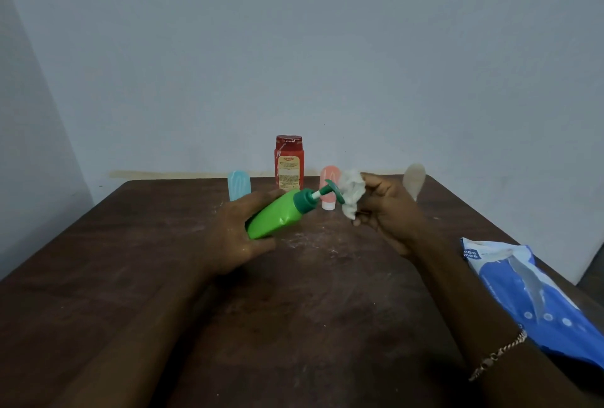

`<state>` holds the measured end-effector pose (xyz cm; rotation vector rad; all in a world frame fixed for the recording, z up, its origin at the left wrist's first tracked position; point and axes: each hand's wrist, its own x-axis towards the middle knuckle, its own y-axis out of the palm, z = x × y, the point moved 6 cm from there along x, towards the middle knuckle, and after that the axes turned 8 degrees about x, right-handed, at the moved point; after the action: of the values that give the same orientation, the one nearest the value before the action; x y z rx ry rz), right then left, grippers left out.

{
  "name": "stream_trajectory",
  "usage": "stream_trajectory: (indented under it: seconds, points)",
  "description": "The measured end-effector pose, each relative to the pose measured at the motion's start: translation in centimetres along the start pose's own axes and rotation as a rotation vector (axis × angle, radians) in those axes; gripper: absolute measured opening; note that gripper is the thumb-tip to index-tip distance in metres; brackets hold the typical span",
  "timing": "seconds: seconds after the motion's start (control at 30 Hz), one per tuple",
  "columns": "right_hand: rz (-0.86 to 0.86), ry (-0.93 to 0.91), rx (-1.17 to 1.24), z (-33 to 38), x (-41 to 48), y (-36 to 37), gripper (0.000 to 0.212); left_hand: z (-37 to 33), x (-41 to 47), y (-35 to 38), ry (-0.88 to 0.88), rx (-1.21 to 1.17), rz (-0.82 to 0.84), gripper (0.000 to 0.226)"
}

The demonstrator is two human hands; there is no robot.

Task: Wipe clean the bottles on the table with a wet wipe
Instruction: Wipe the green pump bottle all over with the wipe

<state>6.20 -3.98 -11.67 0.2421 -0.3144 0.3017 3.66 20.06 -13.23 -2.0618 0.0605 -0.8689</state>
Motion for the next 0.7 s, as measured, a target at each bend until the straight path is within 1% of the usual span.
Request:
stream_trajectory:
  seconds: [0.07, 0.13, 0.2, 0.27, 0.3, 0.37, 0.47, 0.53, 0.57, 0.63, 0.7]
  points:
    - [-0.118, -0.15, -0.027, 1.4, 0.0, -0.9, 0.033, 0.1, 0.0, 0.1, 0.005, 0.028, 0.026, 0.077]
    - [-0.172, -0.34, -0.16, 3.0, -0.4, -0.7, 0.023, 0.3, 0.0, 0.1, 0.004, 0.035, 0.024, 0.077]
    - [-0.143, -0.499, -0.367, 3.9, -1.0, 0.6, 0.015, 0.4, 0.2, 0.1, -0.002, 0.028, 0.007, 0.076]
    - [-0.057, -0.581, -0.549, 4.1, -1.7, 2.2, 0.018, 0.5, 0.2, -0.1, -0.003, 0.02, -0.012, 0.074]
    - [-0.028, -0.596, -0.592, 4.2, -2.0, 2.7, 0.021, 0.6, 0.2, -0.2, -0.007, 0.015, -0.02, 0.074]
    - [-0.004, -0.62, -0.597, 4.5, -2.4, 3.2, 0.028, 1.0, 0.1, -0.6, -0.021, 0.015, -0.039, 0.073]
    - [-0.002, -0.627, -0.636, 4.6, -2.8, 3.4, 0.021, 1.1, 0.0, -0.7, -0.031, 0.023, -0.05, 0.073]
    - [-0.025, -0.565, -0.657, 4.5, -2.4, 2.9, 0.015, 1.0, 0.1, -0.6, -0.026, 0.029, -0.038, 0.074]
    - [-0.032, -0.515, -0.62, 4.5, -2.1, 2.4, 0.011, 0.9, 0.1, -0.5, -0.026, 0.03, -0.036, 0.073]
    - [-0.045, -0.421, -0.462, 4.5, -1.7, 1.3, 0.004, 1.0, 0.1, -0.7, -0.034, 0.018, -0.049, 0.072]
    - [-0.083, -0.391, -0.325, 4.6, -1.6, 0.6, 0.011, 1.0, 0.1, -0.7, -0.037, 0.025, -0.049, 0.072]
